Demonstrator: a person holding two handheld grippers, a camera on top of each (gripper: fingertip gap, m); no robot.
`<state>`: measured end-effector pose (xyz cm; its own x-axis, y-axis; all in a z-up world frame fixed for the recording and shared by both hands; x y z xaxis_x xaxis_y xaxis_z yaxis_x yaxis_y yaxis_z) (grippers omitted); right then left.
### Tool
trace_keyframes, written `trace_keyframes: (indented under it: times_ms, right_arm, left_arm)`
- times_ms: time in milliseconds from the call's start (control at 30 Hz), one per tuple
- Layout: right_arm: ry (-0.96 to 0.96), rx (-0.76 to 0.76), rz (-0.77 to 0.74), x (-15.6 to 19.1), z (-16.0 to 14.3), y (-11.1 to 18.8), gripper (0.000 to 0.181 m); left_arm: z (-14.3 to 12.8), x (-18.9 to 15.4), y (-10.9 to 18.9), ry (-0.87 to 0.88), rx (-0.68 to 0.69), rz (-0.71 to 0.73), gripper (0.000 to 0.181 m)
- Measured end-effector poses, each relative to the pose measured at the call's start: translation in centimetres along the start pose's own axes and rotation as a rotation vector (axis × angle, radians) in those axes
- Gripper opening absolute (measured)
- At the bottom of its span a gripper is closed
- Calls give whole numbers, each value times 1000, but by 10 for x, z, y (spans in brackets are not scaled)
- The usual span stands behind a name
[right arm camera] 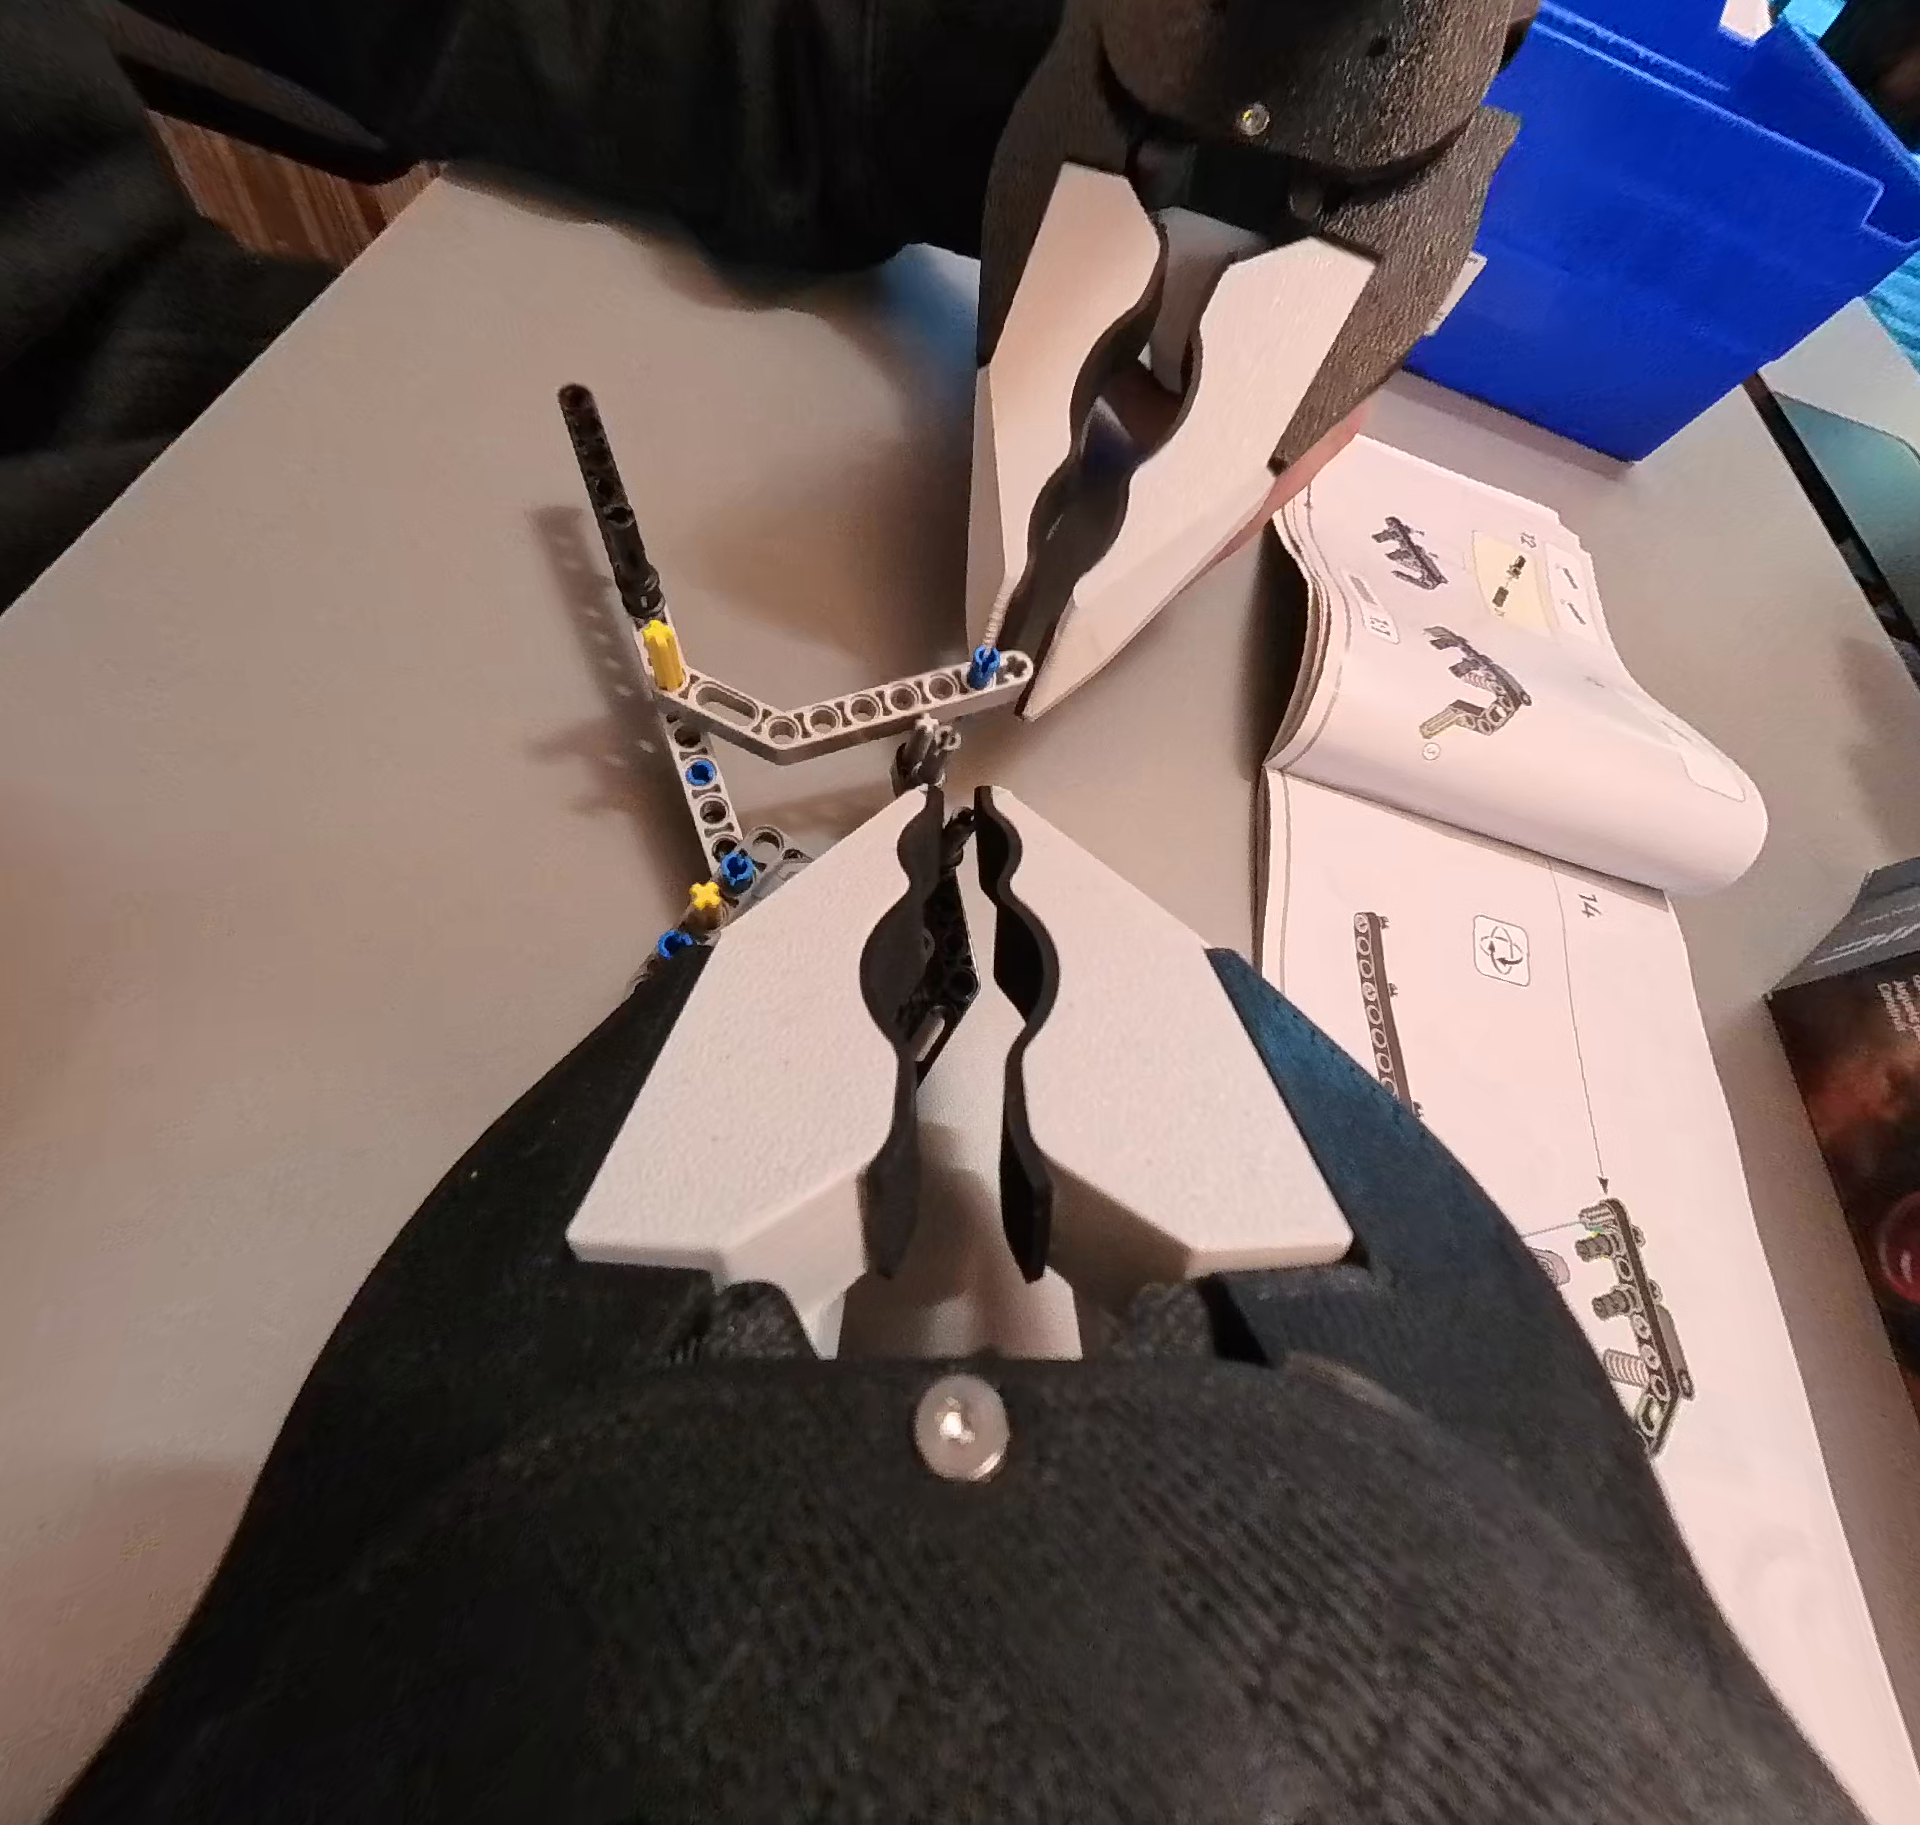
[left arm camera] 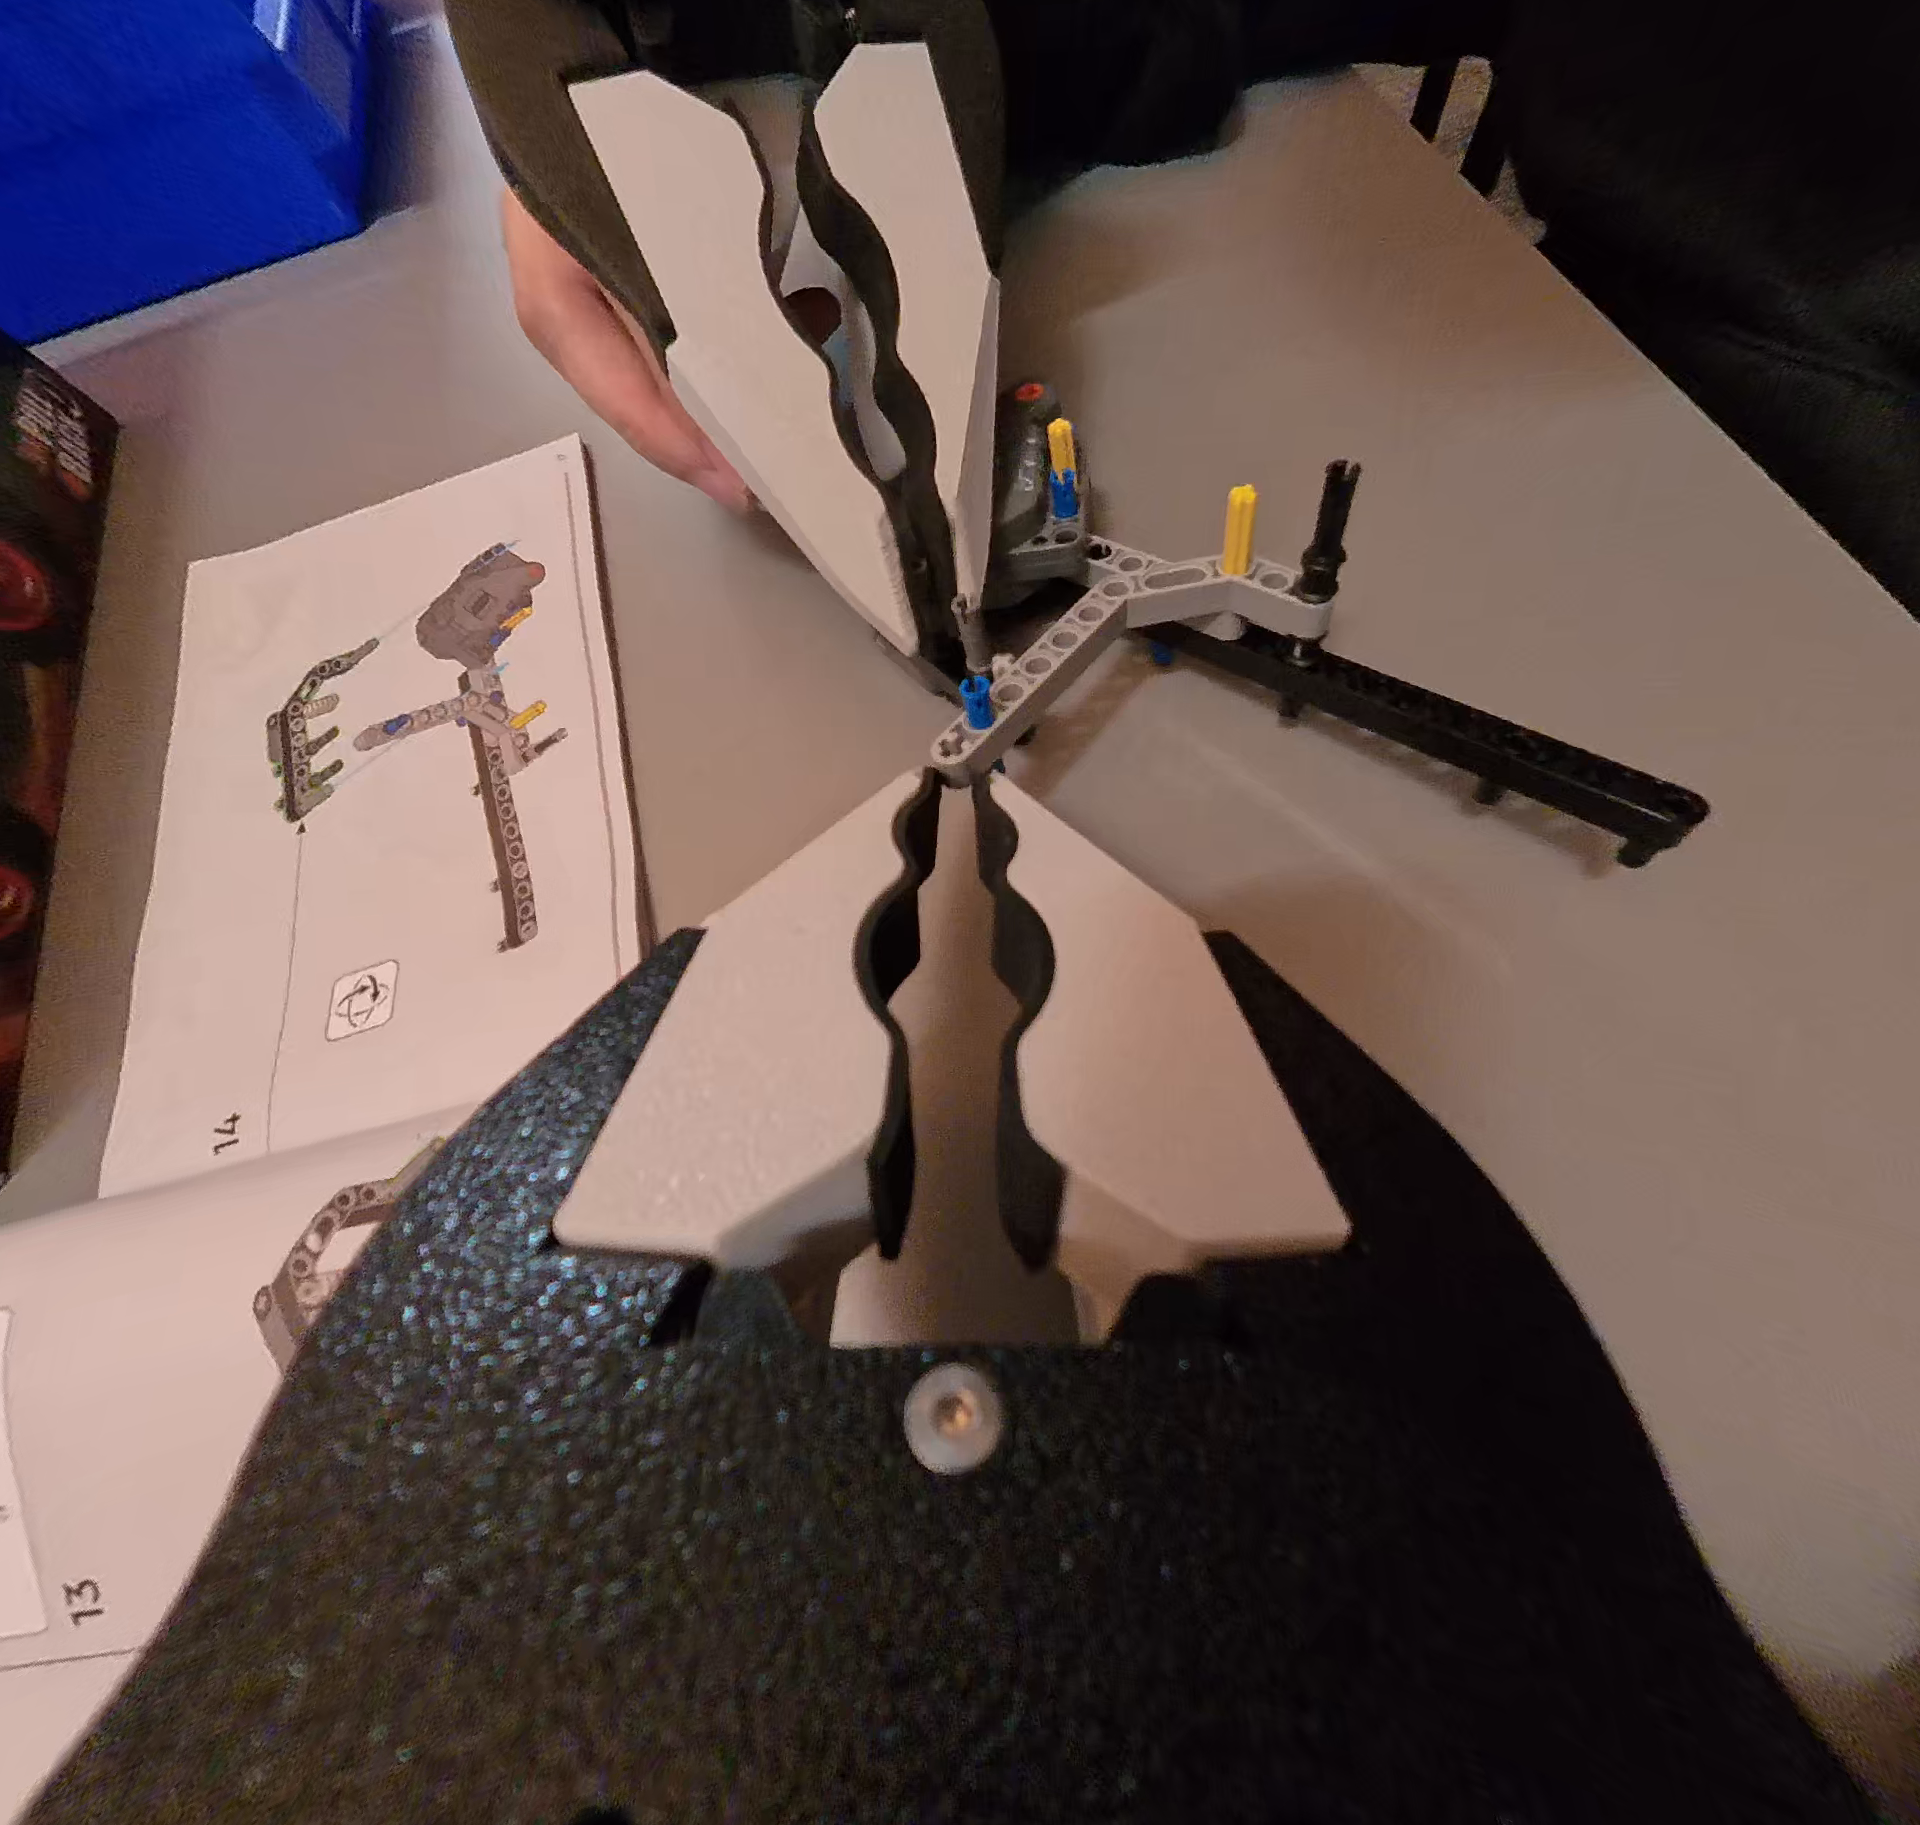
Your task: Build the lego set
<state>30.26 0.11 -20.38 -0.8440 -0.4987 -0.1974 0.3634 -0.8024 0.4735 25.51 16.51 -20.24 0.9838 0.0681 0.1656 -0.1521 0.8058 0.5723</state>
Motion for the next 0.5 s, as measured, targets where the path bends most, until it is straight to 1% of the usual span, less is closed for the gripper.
trace_keyframes:
  times_ms: [500]
  right_arm:
    - [-8,-21,15,1,1,1,3]
  left_arm:
    - [8,-1,6,-51,-19,29,2]
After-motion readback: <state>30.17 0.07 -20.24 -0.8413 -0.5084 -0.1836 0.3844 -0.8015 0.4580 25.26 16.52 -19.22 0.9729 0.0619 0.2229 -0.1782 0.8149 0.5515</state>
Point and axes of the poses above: each gripper's, where its closed fingertips meet, y back along the fingers, z out of its top, x = y × z across the jaws, the point moved 9 cm from there along y, back along the fingers, and after that the axes turned 2 degrees about -y, right-handed, at the moved point
